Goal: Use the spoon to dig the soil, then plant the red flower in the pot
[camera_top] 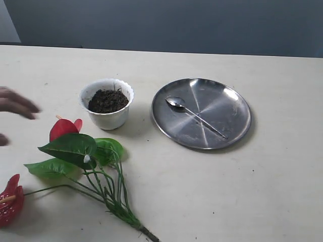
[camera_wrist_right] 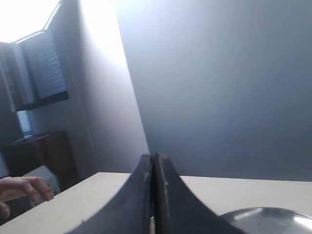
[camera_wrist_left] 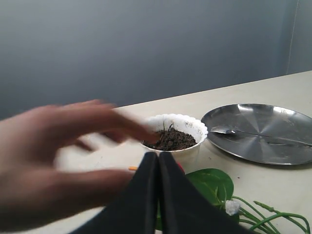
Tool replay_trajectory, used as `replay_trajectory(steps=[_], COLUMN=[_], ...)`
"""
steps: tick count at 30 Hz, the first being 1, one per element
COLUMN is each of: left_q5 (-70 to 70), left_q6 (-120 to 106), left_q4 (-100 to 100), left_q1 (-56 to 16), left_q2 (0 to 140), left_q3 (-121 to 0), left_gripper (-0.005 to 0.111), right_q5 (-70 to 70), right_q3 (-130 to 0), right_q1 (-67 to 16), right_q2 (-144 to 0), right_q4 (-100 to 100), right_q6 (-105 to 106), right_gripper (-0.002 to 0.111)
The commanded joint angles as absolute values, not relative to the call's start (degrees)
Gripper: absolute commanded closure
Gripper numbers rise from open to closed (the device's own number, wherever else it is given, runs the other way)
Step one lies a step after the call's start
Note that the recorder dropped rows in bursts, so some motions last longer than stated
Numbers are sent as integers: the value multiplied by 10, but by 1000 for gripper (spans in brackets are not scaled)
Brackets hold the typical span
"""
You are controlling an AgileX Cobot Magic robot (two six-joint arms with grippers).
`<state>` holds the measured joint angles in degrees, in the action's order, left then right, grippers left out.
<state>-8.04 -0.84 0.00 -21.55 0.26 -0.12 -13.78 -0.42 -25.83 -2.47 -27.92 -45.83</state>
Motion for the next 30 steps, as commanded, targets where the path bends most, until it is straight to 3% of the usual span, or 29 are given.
replay_trajectory(steps=[1, 13, 20, 25, 30], left_q5=[-73, -73, -73, -73, -73], left_q6=[-6, -6, -6, -6, -6], left_q4=[0, 0, 0, 0, 0], left_q1=[-219, -219, -219, -219, -219], left_q2=[0, 0, 0, 0, 0], left_q3=[0, 0, 0, 0, 0], left_gripper=[106, 106, 106, 106, 106], right_q5=[-42, 56, 99, 102, 104], right_q3=[0, 0, 0, 0, 0], right_q1=[-187, -160, -160, -156, -89], right_q2=[0, 0, 0, 0, 0], right_q4=[-290, -193, 48, 30, 47], right_q6=[-543, -547, -204, -195, -195], right_gripper=[109, 109, 109, 109, 109])
